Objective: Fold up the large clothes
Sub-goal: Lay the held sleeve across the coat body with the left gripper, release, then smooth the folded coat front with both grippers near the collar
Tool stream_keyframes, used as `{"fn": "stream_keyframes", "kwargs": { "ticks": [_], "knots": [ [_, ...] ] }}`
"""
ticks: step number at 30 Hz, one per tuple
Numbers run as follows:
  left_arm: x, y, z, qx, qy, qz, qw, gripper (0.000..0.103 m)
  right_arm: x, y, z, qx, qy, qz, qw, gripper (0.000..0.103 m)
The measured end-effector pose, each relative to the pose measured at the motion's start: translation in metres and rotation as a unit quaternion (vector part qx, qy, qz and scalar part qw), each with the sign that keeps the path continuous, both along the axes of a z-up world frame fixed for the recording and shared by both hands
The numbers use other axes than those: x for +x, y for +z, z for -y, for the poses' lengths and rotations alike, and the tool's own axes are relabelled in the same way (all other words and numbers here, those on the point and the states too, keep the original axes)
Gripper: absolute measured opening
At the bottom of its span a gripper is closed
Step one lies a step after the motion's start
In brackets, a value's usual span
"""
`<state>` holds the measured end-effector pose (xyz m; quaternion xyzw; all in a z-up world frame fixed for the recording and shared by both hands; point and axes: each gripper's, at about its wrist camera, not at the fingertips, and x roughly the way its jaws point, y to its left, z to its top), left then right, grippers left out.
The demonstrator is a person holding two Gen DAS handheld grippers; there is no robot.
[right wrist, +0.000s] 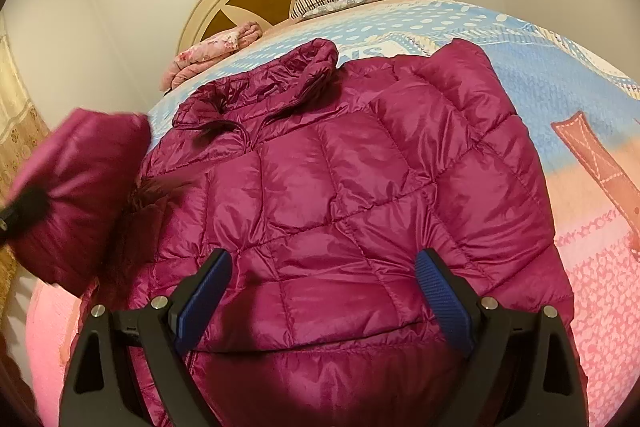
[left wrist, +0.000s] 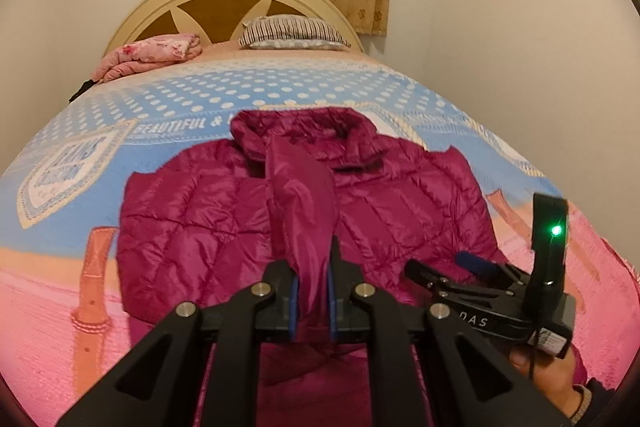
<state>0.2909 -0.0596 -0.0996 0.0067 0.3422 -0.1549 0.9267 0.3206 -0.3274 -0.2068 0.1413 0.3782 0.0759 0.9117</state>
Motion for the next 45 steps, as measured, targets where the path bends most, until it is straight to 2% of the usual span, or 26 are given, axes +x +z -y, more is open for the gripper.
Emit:
{"fn": "stream_keyframes", "kwargs": {
  "ticks": [4, 10, 16, 18, 20, 22, 25, 26, 27, 28, 29, 32, 34, 37, 40, 45],
  "knots": [
    [0.001, -0.009, 0.010, -0.001, -0.008, -0.008, 0.9999, 0.011, 0.000, 0.000, -0.001, 0.002, 0.000, 0.001, 1.000, 0.093],
    [-0.001, -0.010, 0.019, 0.009, -0.023, 0.001, 0.9997, 0.011, -0.001, 0.000, 0.002, 0.010, -0.002, 0.004, 1.000, 0.093],
    [0.000, -0.014, 0.019, 0.015, -0.017, -0.006, 0.9997, 0.019, -0.002, 0.000, 0.003, 0.012, -0.002, 0.005, 1.000, 0.093],
    [-0.001, -0.012, 0.019, 0.016, -0.016, -0.005, 0.9997, 0.029, -0.002, 0.000, 0.003, 0.013, -0.002, 0.005, 1.000, 0.093],
    [-0.008, -0.004, 0.020, 0.012, -0.019, 0.009, 0.9997, 0.051, -0.002, 0.001, 0.003, 0.014, -0.002, 0.005, 1.000, 0.093],
    [-0.018, 0.007, 0.021, 0.014, -0.021, 0.036, 0.9990, 0.069, -0.002, 0.001, 0.004, 0.016, -0.003, 0.006, 1.000, 0.093],
    [-0.030, 0.023, 0.024, 0.034, -0.028, 0.077, 0.9960, 0.078, -0.003, 0.001, 0.006, 0.021, -0.005, 0.008, 1.000, 0.093],
    [-0.030, 0.026, 0.023, 0.044, -0.024, 0.084, 0.9952, 0.085, -0.003, 0.002, 0.006, 0.022, -0.006, 0.009, 1.000, 0.093],
    [-0.027, 0.028, 0.021, 0.057, -0.012, 0.091, 0.9942, 0.090, -0.004, 0.002, 0.007, 0.024, -0.009, 0.010, 1.000, 0.093],
    [-0.023, 0.027, 0.017, 0.072, 0.010, 0.096, 0.9928, 0.100, -0.004, 0.002, 0.008, 0.025, -0.011, 0.011, 1.000, 0.093],
    [-0.017, 0.026, 0.012, 0.081, 0.030, 0.096, 0.9916, 0.103, -0.005, 0.002, 0.010, 0.028, -0.015, 0.013, 0.999, 0.093],
    [0.012, 0.004, -0.008, 0.109, 0.086, 0.069, 0.9880, 0.103, -0.011, 0.004, 0.020, 0.043, -0.046, 0.029, 0.998, 0.093],
    [0.034, -0.018, -0.020, 0.126, 0.115, 0.034, 0.9847, 0.103, -0.015, 0.005, 0.028, 0.055, -0.065, 0.036, 0.996, 0.093],
    [0.056, -0.050, -0.029, 0.130, 0.125, -0.015, 0.9835, 0.103, -0.017, 0.005, 0.034, 0.066, -0.082, 0.040, 0.994, 0.093],
    [0.061, -0.068, -0.038, 0.101, 0.126, -0.041, 0.9861, 0.103, -0.016, 0.006, 0.033, 0.061, -0.084, 0.039, 0.994, 0.093],
    [0.059, -0.076, -0.047, 0.060, 0.119, -0.058, 0.9893, 0.103, -0.023, 0.014, 0.032, 0.027, -0.097, 0.053, 0.993, 0.093]
  ]
}}
